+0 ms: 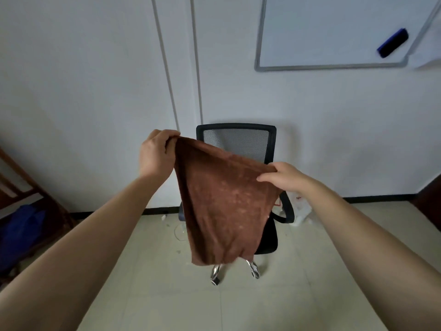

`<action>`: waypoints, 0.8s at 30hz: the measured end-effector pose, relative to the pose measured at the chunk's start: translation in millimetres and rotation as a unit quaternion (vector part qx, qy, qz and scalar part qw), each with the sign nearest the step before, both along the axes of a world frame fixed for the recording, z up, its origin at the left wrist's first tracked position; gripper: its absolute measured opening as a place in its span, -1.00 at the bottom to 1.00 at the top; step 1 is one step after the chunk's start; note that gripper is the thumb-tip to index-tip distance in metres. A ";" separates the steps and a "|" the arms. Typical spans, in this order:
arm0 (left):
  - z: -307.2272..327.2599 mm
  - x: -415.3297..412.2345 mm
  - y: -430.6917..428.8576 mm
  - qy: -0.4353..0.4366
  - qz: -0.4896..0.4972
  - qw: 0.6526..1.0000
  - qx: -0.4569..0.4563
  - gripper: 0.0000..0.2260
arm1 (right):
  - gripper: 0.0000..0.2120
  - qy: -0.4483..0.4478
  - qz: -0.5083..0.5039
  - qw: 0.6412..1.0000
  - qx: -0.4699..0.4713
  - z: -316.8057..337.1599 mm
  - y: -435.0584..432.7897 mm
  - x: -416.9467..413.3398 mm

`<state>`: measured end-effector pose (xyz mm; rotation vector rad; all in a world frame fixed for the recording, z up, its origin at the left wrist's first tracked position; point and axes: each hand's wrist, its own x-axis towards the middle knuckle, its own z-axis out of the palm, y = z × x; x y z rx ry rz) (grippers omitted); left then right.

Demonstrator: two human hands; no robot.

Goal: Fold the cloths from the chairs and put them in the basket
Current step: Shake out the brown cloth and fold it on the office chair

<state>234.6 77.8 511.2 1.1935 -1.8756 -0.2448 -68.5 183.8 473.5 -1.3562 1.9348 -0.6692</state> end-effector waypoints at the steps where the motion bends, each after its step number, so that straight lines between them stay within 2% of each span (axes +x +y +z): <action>1: 0.9 7.0 -4.8 -0.003 -0.009 1.000 -0.001 -0.79 | -0.88 -0.006 -0.029 0.999 -0.026 2.9 -1.0 4.4; 3: 2.6 13.9 -11.9 -0.007 -0.023 1.000 -0.006 -0.79 | -0.84 0.007 -0.081 0.993 -0.084 8.7 -1.4 7.6; 5: 7.2 20.7 -18.3 -0.003 -0.036 0.999 -0.015 -0.80 | -0.83 0.007 -0.105 0.990 -0.096 21.1 -2.2 15.3; 7: 12.1 25.2 -22.9 0.006 -0.042 0.999 -0.023 -0.82 | -0.81 -0.084 -0.104 0.988 -0.082 39.0 -0.6 20.6; 9: 18.5 29.0 -25.1 0.029 -0.040 0.999 -0.011 -0.84 | -0.69 -0.209 -0.102 0.969 -0.087 55.2 0.9 24.2; 10: 21.6 30.5 -25.7 0.052 -0.037 0.998 0.002 -0.86 | -0.66 -0.235 -0.107 0.961 -0.098 61.2 1.2 24.7; 12: 26.9 31.6 -27.8 0.121 -0.030 0.991 0.039 -0.88 | -0.75 -0.209 -0.128 0.960 -0.135 71.4 1.0 25.7; 14: 31.9 29.0 -31.0 0.197 -0.032 0.976 0.091 -0.90 | -0.87 -0.140 -0.159 0.959 -0.189 81.1 0.6 25.0; 18: 36.4 21.0 -45.1 0.310 -0.068 0.932 0.176 -0.92 | -0.85 -0.058 -0.179 0.938 -0.291 89.2 -2.9 13.3; 21: 37.8 12.0 -63.7 0.316 -0.074 0.924 0.201 -0.87 | -0.79 -0.011 -0.187 0.929 -0.320 92.3 -12.5 -5.6; 24: 35.5 -6.0 -88.5 0.263 -0.080 0.935 0.225 -0.87 | -0.77 -0.017 -0.204 0.926 -0.317 86.5 -34.5 -29.5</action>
